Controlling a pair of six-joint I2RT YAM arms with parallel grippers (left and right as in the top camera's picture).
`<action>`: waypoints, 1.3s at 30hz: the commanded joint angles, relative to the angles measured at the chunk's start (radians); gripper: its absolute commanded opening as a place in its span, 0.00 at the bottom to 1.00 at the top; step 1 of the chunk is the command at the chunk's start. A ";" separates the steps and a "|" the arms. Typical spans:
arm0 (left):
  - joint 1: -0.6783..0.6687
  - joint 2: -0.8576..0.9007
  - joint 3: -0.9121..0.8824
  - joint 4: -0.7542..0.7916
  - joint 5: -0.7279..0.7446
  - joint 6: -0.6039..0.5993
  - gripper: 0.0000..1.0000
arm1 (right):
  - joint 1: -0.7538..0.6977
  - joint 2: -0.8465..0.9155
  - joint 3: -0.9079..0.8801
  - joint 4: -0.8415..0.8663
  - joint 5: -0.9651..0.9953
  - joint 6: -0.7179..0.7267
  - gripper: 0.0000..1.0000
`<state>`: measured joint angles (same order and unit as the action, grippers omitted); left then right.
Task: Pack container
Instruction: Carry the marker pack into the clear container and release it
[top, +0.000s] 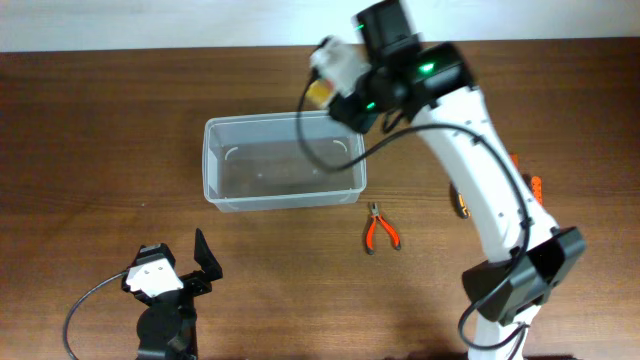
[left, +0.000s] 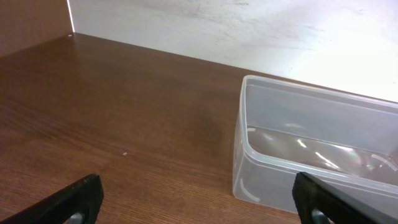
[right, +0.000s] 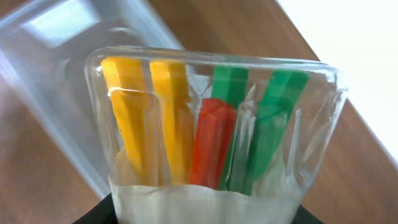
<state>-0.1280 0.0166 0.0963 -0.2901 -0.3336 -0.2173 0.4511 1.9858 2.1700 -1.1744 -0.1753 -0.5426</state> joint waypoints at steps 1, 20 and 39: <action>-0.003 -0.005 -0.003 -0.002 -0.003 0.009 0.99 | 0.086 0.002 -0.004 0.003 -0.027 -0.165 0.56; -0.003 -0.005 -0.003 -0.002 -0.003 0.009 0.99 | 0.197 0.303 -0.036 0.010 0.002 -0.200 0.53; -0.003 -0.005 -0.003 -0.002 -0.003 0.009 0.99 | 0.197 0.377 -0.036 0.011 -0.050 -0.148 0.85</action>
<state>-0.1280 0.0166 0.0963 -0.2901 -0.3336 -0.2173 0.6403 2.3592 2.1349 -1.1633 -0.1864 -0.7044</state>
